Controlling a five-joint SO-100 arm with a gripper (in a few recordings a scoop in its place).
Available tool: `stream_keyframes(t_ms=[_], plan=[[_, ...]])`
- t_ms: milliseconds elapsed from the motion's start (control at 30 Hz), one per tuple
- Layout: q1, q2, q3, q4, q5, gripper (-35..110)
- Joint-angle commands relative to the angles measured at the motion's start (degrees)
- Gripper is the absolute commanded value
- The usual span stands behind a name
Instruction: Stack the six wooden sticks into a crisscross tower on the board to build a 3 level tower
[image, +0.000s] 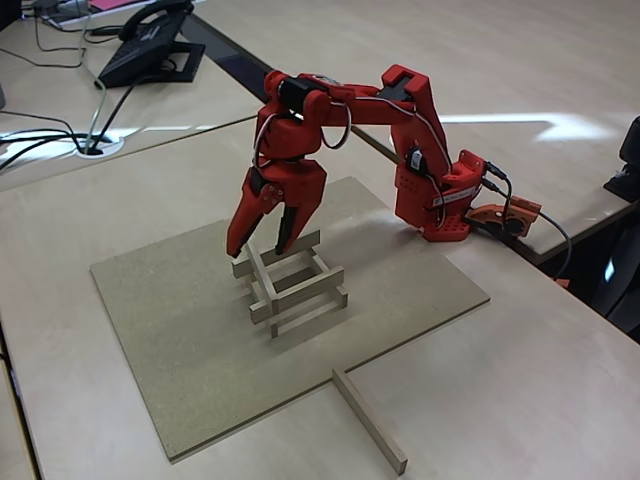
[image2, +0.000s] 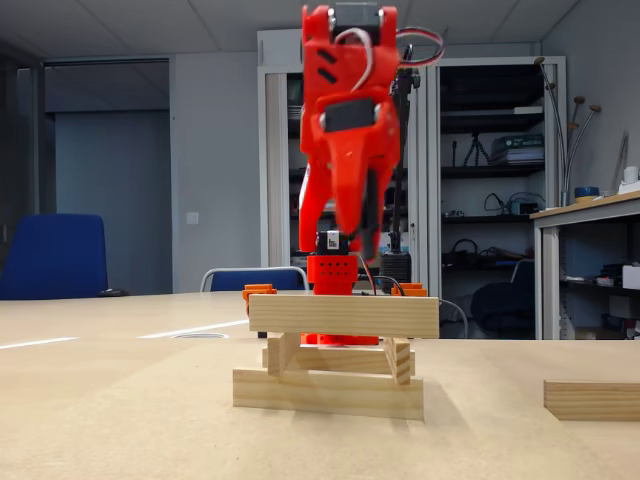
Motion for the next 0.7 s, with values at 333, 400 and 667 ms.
stream_keyframes(t_ms=[333,400,667], plan=[[-20.0,-14.9,-15.3,-0.5,12.7,27],[-21.7,-16.4,-15.3,-1.7,14.2,27],[-26.4,-21.6,-18.5,-3.6,18.3,27]])
